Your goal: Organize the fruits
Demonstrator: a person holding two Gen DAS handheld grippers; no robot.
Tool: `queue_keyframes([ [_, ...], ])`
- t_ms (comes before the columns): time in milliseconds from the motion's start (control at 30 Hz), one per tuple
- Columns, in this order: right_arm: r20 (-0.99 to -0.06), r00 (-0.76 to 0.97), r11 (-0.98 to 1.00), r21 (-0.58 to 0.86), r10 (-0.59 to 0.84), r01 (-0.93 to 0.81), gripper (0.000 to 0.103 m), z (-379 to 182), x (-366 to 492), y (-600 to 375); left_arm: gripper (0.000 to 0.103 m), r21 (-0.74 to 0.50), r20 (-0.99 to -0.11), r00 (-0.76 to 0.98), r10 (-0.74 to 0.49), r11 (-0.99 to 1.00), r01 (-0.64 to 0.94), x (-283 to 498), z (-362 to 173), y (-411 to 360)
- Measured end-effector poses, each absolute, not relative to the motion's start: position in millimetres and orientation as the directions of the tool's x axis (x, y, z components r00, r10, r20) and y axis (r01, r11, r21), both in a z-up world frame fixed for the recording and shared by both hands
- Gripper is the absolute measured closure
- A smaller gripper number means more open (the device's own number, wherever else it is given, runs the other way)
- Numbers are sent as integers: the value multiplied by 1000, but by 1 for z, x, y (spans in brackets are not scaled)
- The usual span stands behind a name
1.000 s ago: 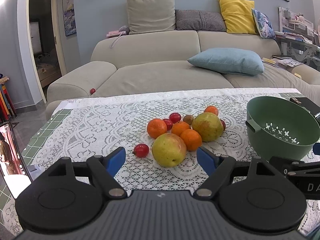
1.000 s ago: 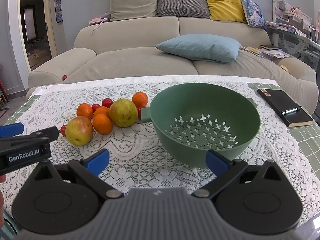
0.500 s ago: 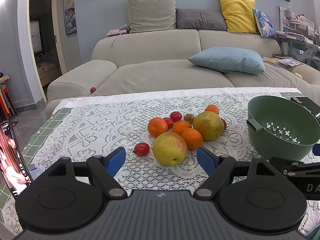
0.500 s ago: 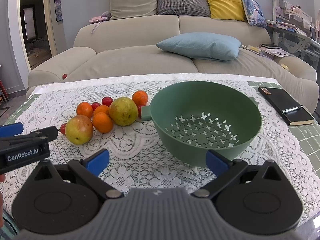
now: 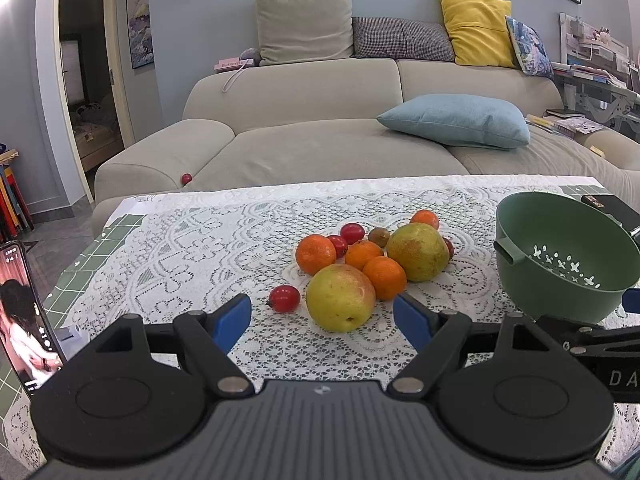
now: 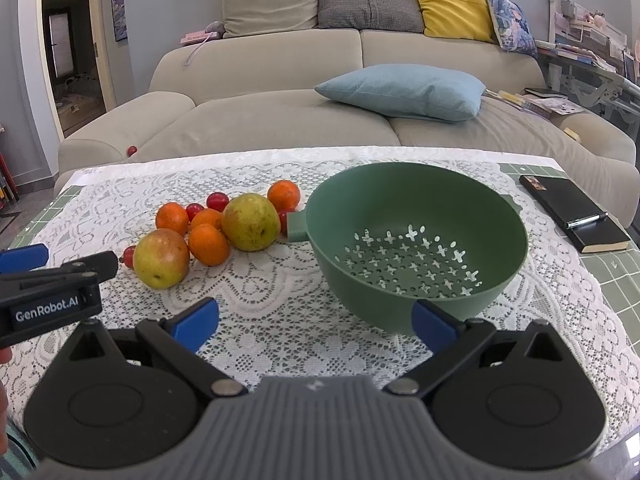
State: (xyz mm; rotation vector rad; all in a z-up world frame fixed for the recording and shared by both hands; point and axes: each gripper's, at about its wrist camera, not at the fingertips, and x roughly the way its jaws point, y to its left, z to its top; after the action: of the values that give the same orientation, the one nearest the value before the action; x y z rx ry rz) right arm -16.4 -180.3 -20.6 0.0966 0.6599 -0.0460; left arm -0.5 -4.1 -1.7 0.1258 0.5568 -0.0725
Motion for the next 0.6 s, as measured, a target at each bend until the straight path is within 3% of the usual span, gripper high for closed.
queue_keyframes([
  [600,-615,789,994,84,-5,72,4,-19,-17,-180,8,96,-533,845,-35,990,102,-2,-1,-6],
])
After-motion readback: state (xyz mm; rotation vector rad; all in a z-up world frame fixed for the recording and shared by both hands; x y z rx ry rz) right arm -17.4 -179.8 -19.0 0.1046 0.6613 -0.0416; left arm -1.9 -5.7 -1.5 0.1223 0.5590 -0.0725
